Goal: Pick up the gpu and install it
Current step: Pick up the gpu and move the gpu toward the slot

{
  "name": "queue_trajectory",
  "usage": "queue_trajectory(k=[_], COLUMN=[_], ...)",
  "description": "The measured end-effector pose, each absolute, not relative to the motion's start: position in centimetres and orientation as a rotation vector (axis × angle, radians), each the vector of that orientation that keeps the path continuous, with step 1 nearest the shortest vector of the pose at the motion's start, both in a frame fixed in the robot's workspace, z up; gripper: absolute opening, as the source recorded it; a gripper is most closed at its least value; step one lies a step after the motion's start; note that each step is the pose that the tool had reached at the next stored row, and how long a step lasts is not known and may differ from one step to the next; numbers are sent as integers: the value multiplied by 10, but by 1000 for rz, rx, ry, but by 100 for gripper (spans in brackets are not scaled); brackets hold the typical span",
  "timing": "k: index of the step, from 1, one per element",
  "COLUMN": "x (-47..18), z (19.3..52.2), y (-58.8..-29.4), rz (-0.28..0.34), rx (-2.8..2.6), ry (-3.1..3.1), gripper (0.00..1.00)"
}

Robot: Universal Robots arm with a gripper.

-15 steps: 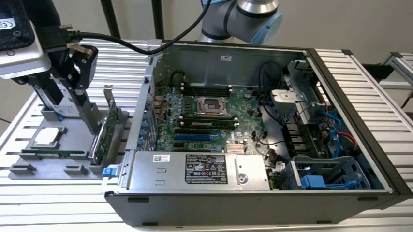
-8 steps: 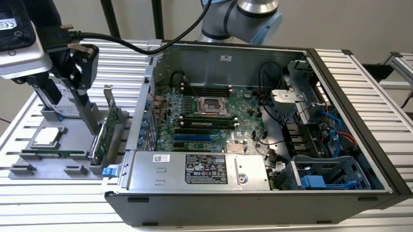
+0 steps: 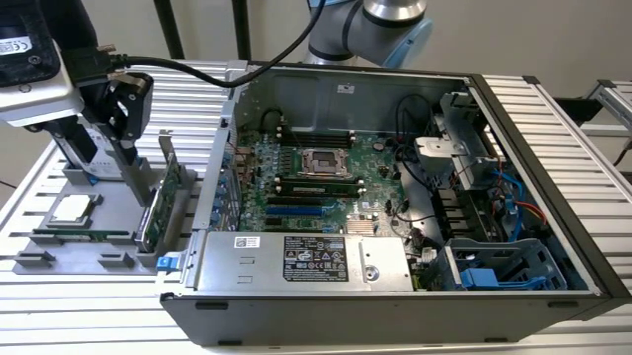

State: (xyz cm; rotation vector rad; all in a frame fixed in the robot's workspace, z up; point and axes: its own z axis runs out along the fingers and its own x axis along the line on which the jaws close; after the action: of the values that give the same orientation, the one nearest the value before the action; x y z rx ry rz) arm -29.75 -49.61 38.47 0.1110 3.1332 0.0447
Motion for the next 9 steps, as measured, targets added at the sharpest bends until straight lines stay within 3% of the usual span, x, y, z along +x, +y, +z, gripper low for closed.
queue_trajectory(k=[9], x=[-297], z=[376], y=[-492], rz=[44], rx=[111], ry=[3133], gripper=[100])
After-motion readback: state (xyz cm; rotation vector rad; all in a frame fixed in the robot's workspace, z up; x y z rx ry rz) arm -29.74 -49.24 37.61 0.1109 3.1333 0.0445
